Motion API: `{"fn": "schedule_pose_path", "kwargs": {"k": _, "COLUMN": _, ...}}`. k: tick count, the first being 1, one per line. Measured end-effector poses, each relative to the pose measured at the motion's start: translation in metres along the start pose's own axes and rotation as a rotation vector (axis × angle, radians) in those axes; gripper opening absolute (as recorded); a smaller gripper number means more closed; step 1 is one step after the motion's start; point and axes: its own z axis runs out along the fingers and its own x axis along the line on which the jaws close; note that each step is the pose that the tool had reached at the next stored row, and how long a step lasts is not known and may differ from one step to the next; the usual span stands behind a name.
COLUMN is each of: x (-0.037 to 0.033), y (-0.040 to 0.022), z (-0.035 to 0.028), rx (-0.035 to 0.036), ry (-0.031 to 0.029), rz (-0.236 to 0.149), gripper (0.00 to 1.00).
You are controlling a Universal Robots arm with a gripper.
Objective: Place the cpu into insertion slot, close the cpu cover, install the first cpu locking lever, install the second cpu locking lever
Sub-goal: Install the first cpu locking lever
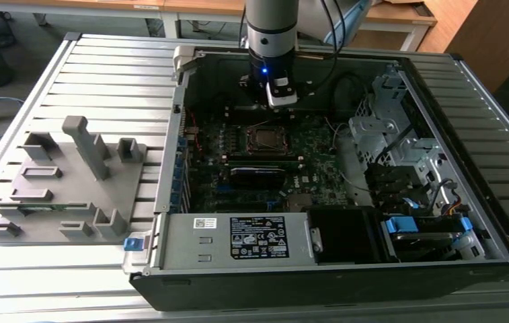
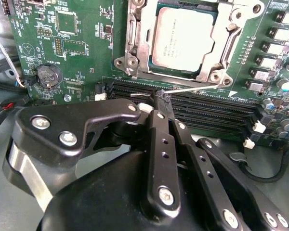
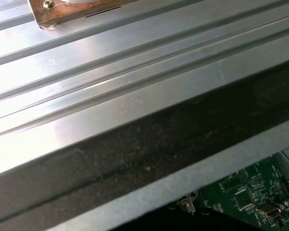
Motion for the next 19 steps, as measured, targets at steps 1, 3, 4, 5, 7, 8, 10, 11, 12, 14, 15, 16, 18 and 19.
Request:
{"fn": "schedule_pose_path", "kwargs": {"k": 1, "x": 0.0, "y": 0.0, "z": 0.0, "rx": 0.0, "ry": 0.0, "rz": 0.0, "gripper": 0.11}}
{"fn": "schedule_pose_path", "kwargs": {"k": 3, "x": 0.0, "y": 0.0, "z": 0.0001, "rx": 0.0001, "ry": -0.0001, "rz": 0.0, "gripper": 0.11}}
{"fn": "schedule_pose_path", "kwargs": {"k": 4, "x": 0.0, "y": 0.0, "z": 0.0002, "rx": 0.0, "ry": -0.0001, "rz": 0.0, "gripper": 0.11}}
{"fn": "schedule_pose_path", "kwargs": {"k": 5, "x": -0.0001, "y": 0.0, "z": 0.0005, "rx": -0.0005, "ry": -0.0003, "rz": 0.0, "gripper": 0.11}}
{"fn": "schedule_pose_path", "kwargs": {"k": 7, "x": -0.0001, "y": 0.0, "z": 0.0012, "rx": -0.0015, "ry": -0.0011, "rz": 0.0, "gripper": 0.11}}
{"fn": "schedule_pose_path", "kwargs": {"k": 8, "x": -0.0001, "y": -0.0001, "z": 0.0015, "rx": -0.0018, "ry": -0.0015, "rz": 0.0, "gripper": 0.11}}
{"fn": "schedule_pose_path", "kwargs": {"k": 10, "x": -0.0001, "y": -0.0002, "z": 0.0018, "rx": -0.0021, "ry": -0.0021, "rz": 0.0, "gripper": 0.11}}
{"fn": "schedule_pose_path", "kwargs": {"k": 11, "x": -0.0001, "y": -0.0002, "z": 0.0018, "rx": -0.0019, "ry": -0.0021, "rz": 0.0, "gripper": 0.11}}
{"fn": "schedule_pose_path", "kwargs": {"k": 12, "x": 0.0, "y": -0.0002, "z": 0.0018, "rx": -0.0019, "ry": -0.0021, "rz": 0.0, "gripper": 0.11}}
{"fn": "schedule_pose_path", "kwargs": {"k": 14, "x": 0.0, "y": -0.0002, "z": 0.002, "rx": -0.0021, "ry": -0.0021, "rz": 0.0, "gripper": 0.11}}
{"fn": "schedule_pose_path", "kwargs": {"k": 15, "x": 0.0, "y": -0.0002, "z": 0.0023, "rx": -0.0025, "ry": -0.0023, "rz": 0.0, "gripper": 0.11}}
{"fn": "schedule_pose_path", "kwargs": {"k": 16, "x": 0.0, "y": -0.0002, "z": 0.003, "rx": -0.0027, "ry": -0.0027, "rz": 0.0, "gripper": 0.11}}
{"fn": "schedule_pose_path", "kwargs": {"k": 18, "x": 0.0002, "y": -0.0005, "z": 0.0044, "rx": -0.0028, "ry": -0.0036, "rz": 0.0, "gripper": 0.11}}
{"fn": "schedule_pose_path", "kwargs": {"k": 19, "x": 0.0002, "y": -0.0006, "z": 0.0051, "rx": -0.0028, "ry": -0.0041, "rz": 0.0, "gripper": 0.11}}
